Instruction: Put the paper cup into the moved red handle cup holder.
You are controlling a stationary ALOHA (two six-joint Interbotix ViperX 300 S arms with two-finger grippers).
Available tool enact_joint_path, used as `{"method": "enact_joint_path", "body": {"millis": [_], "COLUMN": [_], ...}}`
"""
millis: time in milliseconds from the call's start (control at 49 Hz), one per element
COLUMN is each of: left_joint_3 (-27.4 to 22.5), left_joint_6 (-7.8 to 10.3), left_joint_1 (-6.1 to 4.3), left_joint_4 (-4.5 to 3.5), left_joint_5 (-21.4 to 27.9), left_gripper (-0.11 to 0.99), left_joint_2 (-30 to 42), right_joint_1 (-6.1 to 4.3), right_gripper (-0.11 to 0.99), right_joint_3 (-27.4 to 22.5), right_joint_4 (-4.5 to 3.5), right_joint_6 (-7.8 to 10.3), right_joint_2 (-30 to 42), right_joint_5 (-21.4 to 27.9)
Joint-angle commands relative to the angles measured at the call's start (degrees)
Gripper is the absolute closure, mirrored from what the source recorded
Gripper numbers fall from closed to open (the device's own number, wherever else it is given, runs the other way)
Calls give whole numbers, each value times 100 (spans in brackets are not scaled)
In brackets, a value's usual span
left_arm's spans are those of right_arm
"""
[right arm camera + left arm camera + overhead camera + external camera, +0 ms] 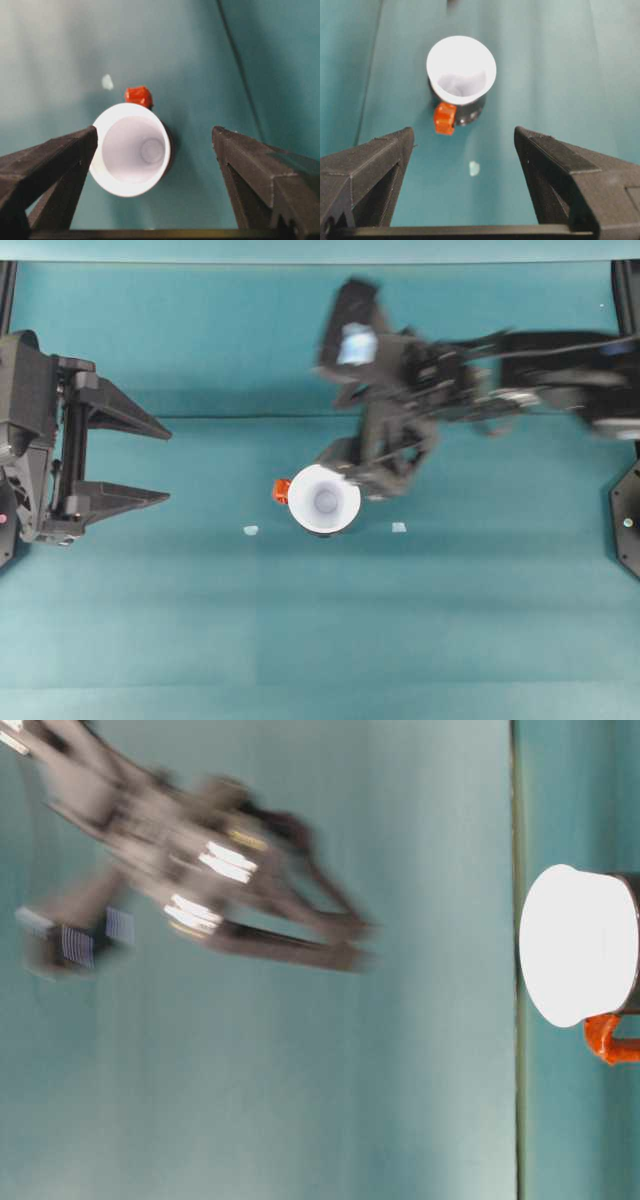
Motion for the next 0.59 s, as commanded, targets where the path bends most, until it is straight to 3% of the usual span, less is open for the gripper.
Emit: {"method": "enact_joint_path", "body": {"millis": [0,143,265,367,572], "left_joint_3": [-70,-70,-70,-70,-70], "left_joint_6": [9,9,9,9,0], "left_joint_1": [-26,-26,-35,-62,-97], "left_joint_4": [18,18,18,18,18], "left_joint_5": [-18,-9,-9,26,202], "left_gripper": [-1,-1,-1,-1,-1], "left_joint_2": [-18,-26,-26,-18,-35], "right_joint_1": [26,105,202,255,290], "right_gripper": [6,6,6,6,6], "right_joint_3": [105,650,1081,1345,1767], "right_joint_4": [-9,-18,-9,0,53], "right_joint_6": [-281,-826,-1116,-1169,-1099], "right_joint_2": [-448,-993,-1362,-1661,-2180], "right_joint_5": [-79,-396,-826,-1107,-1389]}}
